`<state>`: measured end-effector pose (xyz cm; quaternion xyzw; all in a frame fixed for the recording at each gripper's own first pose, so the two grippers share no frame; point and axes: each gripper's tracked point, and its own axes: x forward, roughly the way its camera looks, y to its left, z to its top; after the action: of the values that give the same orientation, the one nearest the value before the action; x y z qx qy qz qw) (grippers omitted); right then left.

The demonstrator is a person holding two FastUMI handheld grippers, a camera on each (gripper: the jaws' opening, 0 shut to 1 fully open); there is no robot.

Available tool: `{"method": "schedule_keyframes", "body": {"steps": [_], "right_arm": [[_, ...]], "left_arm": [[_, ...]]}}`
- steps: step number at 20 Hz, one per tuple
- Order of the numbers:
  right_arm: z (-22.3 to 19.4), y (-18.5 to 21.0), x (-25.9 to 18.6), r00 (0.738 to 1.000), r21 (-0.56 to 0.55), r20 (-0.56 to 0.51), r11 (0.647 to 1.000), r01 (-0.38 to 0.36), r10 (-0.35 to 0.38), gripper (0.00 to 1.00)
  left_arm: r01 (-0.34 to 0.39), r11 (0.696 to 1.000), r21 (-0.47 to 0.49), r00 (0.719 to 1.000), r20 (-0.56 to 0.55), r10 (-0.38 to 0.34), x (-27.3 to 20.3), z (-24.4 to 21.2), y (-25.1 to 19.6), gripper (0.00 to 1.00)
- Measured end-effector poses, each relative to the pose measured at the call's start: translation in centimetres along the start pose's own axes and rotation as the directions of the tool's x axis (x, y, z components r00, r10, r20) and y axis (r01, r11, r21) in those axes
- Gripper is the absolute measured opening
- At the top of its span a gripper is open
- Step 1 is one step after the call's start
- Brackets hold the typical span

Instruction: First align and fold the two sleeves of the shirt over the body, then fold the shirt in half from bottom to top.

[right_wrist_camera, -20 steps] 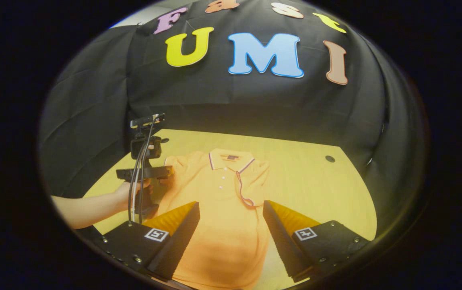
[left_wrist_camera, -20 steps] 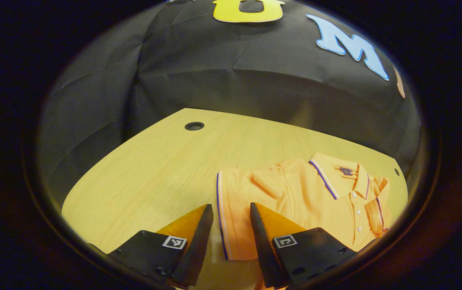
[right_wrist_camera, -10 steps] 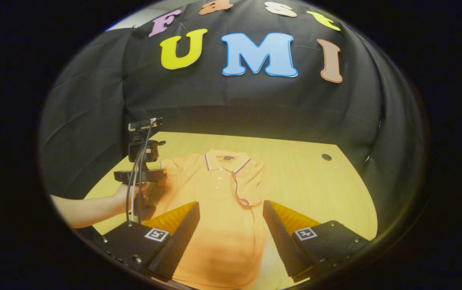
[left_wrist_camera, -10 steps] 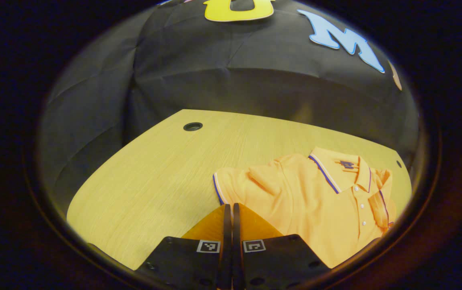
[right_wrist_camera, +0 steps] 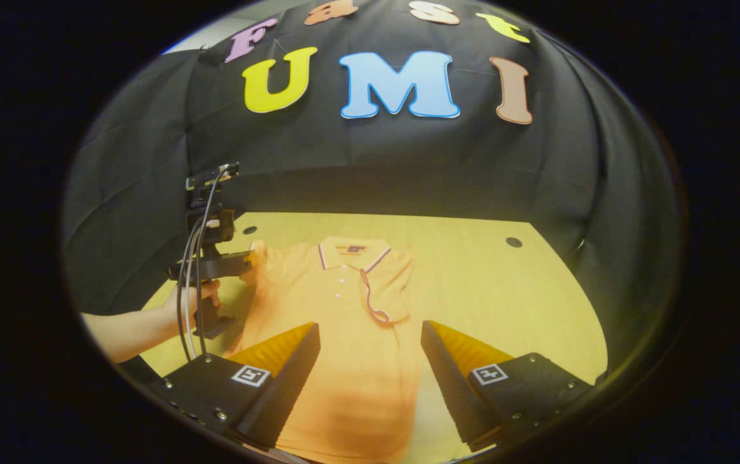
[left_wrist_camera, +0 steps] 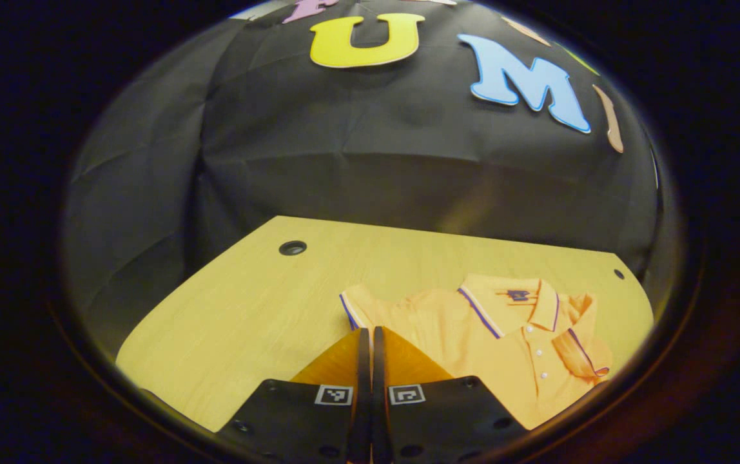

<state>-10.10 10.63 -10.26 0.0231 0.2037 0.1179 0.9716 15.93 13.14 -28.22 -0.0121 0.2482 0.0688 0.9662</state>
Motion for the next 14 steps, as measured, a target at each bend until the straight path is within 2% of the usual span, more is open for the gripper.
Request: {"method": "schedule_keyframes", "body": {"steps": [7,14], "right_arm": [[-0.9,-1.3,-0.6,0.999,0.031,-0.001,0.998,0.045,-0.045,0.98],[-1.9,-1.6,-0.7,0.995,0.089,-0.009,0.991,0.098,-0.097,0.98]], "left_arm": [[0.105,0.990,0.090,0.994,0.027,-0.108,-1.3,1.7,-6.2,0.07],[0.206,0.955,0.211,0.978,-0.013,-0.208,-1.8,-0.5,-11.2,0.06]]}}
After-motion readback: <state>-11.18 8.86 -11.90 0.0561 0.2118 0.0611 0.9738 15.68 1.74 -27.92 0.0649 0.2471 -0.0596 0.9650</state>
